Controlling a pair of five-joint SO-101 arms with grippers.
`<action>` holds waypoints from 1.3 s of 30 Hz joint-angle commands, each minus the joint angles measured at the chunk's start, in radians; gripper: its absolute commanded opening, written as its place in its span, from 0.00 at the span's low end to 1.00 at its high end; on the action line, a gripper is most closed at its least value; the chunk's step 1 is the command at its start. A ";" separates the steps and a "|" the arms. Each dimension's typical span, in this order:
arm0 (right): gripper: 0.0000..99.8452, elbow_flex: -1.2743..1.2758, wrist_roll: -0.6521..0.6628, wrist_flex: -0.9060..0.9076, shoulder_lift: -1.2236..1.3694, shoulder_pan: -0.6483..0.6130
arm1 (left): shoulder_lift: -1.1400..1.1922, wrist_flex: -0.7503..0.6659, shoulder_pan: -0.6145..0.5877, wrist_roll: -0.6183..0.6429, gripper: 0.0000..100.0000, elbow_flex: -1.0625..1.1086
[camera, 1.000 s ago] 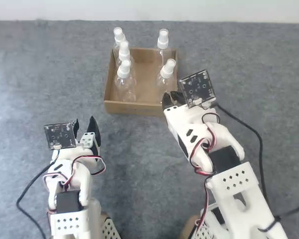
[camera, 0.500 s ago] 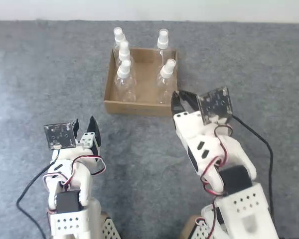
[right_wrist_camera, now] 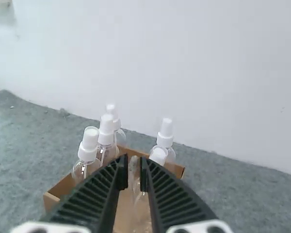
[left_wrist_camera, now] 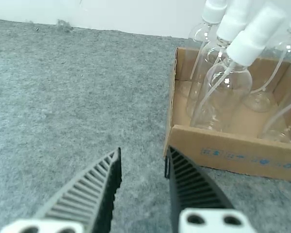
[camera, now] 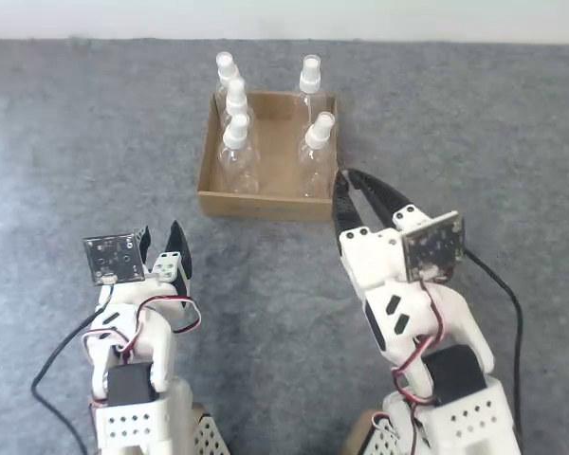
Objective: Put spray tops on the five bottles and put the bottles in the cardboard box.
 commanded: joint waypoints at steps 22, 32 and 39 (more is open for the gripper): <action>0.01 -0.008 0.012 -0.016 -0.236 0.214 | -0.014 0.018 0.005 -0.006 0.14 -0.012; 0.01 -0.008 0.014 0.090 -0.242 0.240 | -0.014 0.018 0.005 -0.006 0.14 -0.012; 0.01 -0.008 0.014 0.165 -0.242 0.242 | -0.014 0.017 0.005 -0.006 0.14 -0.012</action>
